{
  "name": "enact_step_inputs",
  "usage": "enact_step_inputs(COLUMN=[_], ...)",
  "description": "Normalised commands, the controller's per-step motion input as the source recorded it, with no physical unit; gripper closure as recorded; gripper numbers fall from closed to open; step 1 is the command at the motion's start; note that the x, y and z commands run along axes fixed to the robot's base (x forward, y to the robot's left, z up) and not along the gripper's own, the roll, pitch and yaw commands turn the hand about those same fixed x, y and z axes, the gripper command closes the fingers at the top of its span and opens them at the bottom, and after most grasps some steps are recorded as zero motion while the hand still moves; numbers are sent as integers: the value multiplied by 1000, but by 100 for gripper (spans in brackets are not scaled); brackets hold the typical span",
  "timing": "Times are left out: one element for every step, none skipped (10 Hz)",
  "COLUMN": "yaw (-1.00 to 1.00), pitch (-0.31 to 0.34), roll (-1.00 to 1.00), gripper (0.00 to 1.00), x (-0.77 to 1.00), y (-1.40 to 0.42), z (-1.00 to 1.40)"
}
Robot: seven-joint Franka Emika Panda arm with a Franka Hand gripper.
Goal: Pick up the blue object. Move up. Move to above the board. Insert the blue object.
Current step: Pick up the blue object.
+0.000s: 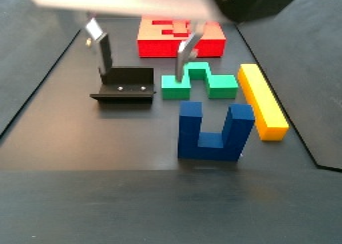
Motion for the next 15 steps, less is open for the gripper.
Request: enact_step_inputs(yaw=[-237,0,54,174,220,260,286,349,326,371,380,291,217,157,100], pitch=[-41,0,34,74,96,66,79,36,31,0,0,-19,-27,-36,-3], roll=[-277,-84,0,3,0,-11,-41,-46,-79,-73,-54,-59,-13,0,0], gripper=[0,0,0,0,0,0,0,0,0,0,0,0,0,0,0], x=[83,0,0,63,83,51,0,-49,0,-3,-126,-309,-314,-400,-389], y=[146,-46,-114,-126,-149,-97,0,0,0,0,-83,-91,-40,0,0], z=[-197,-57,-54,-194,-374,-337,-349,-280,134,286,194,91,0,-49,-77])
